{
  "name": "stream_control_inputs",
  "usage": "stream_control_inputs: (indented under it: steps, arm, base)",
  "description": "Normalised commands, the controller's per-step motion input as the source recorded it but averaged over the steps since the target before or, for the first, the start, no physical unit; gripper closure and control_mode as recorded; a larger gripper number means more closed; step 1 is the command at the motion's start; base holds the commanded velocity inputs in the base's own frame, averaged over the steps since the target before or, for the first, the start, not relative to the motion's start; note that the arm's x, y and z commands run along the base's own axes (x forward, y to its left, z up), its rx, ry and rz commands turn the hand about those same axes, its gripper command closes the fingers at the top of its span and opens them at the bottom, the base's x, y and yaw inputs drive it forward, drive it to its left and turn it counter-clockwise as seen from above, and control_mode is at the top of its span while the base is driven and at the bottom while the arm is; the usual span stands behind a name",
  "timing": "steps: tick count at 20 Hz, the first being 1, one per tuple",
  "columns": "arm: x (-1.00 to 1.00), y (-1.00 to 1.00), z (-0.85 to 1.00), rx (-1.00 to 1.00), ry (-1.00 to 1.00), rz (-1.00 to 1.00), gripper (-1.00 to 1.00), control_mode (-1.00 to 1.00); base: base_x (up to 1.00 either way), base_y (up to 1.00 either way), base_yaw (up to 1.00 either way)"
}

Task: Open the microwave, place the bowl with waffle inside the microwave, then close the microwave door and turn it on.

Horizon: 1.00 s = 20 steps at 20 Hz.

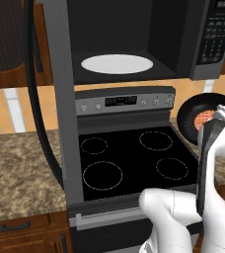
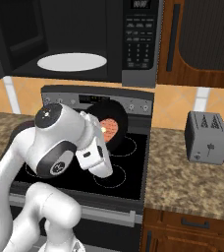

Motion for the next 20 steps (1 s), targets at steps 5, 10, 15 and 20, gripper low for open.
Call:
stream_control_inputs:
  steps: [5, 10, 15, 20]
  arm:
    - [-0.02, 0.74, 0.66, 0.01, -0.29, 0.07, 1.00, -1.00]
    - [0.00, 0.60, 0.86, 0.00, -0.02, 0.02, 1.00, -1.00]
    - [0.02, 0.43, 0.93, 0.01, 0.06, 0.05, 1.00, -1.00]
    - [0.20, 0.21, 0.50, 0.03, -0.07, -0.01, 1.00, -1.00]
  base:
    - [0.00, 0.00, 0.00]
    - [0.00, 0.00, 0.00]
    - [0.00, 0.00, 0.00]
    - [0.00, 0.00, 0.00]
